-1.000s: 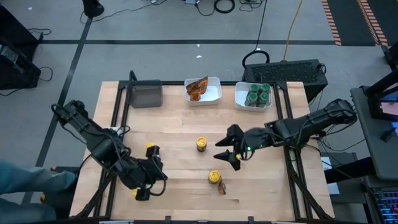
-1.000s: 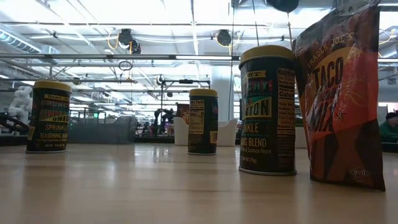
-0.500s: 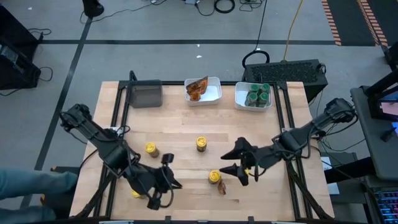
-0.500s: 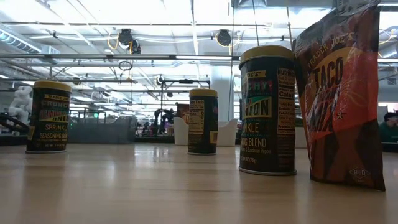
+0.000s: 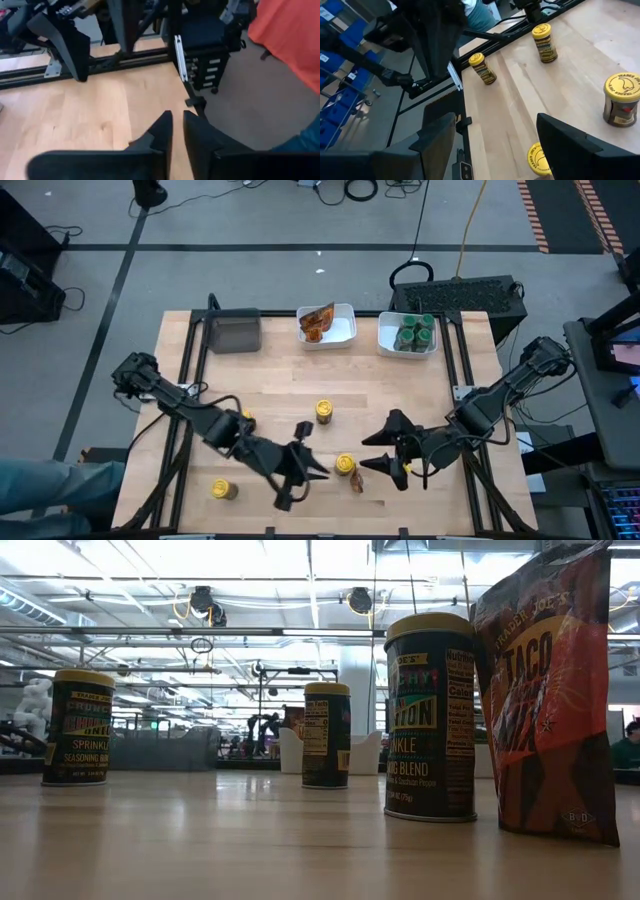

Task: Sort spices by type
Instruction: Put the orange seasoning bag into the left white bin

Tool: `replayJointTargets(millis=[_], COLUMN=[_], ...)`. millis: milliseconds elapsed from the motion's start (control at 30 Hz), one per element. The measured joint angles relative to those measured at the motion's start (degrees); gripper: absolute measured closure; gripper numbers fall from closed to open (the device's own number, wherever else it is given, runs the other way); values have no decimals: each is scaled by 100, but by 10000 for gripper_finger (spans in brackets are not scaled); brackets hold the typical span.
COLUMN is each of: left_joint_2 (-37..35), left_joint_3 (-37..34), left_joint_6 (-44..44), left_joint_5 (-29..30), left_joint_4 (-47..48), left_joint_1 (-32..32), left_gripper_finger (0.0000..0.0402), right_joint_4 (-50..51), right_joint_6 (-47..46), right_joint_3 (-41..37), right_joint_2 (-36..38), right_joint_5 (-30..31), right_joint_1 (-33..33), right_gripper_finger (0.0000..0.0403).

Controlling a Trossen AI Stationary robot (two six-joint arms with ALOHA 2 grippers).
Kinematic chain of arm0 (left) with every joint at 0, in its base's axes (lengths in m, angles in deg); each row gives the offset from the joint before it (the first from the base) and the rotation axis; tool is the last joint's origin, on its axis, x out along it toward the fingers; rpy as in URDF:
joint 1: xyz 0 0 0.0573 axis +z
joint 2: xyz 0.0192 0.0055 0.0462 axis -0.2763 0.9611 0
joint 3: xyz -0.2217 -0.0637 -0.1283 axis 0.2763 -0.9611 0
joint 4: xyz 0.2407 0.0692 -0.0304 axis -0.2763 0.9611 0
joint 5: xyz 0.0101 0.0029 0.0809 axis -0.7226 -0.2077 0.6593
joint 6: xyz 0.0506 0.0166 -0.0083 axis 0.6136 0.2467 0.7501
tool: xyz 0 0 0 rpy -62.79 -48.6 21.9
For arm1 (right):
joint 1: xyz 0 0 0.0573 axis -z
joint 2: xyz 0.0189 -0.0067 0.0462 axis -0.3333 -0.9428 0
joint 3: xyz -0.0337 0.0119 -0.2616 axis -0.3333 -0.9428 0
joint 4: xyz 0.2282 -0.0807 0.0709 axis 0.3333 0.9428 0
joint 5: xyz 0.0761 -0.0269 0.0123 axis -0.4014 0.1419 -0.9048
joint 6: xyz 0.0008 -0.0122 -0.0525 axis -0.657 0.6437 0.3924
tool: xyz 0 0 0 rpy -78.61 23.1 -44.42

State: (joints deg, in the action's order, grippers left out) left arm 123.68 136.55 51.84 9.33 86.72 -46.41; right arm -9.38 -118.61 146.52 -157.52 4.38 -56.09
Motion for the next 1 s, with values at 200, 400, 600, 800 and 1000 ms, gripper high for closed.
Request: replayJointTargets(millis=[200, 400, 600, 800, 1000], left_joint_2=[339, 669, 1202, 1842, 1859], left_joint_3=[0, 2, 340, 752, 772], left_joint_6=[-25, 343, 487, 1419, 2060], left_joint_5=[-114, -816, -1372, -1800, -1966], left_joint_4=[-846, -1443, -1593, -1351, -1153], left_joint_1=[309, 522, 804, 890, 1007], left_gripper_finger=[281, 258, 258, 258, 258], right_joint_4=[121, 527, 788, 1074, 2002], right_joint_6=[19, -202, -370, -438, -818], right_joint_3=[2, 2, 2, 4, 4], right_joint_2=[0, 0, 13, 25, 320], right_joint_5=[-57, -478, -672, -608, -586], right_joint_1=[-27, -24, -24, -11, -26], right_gripper_finger=[140, 140, 140, 140, 140])
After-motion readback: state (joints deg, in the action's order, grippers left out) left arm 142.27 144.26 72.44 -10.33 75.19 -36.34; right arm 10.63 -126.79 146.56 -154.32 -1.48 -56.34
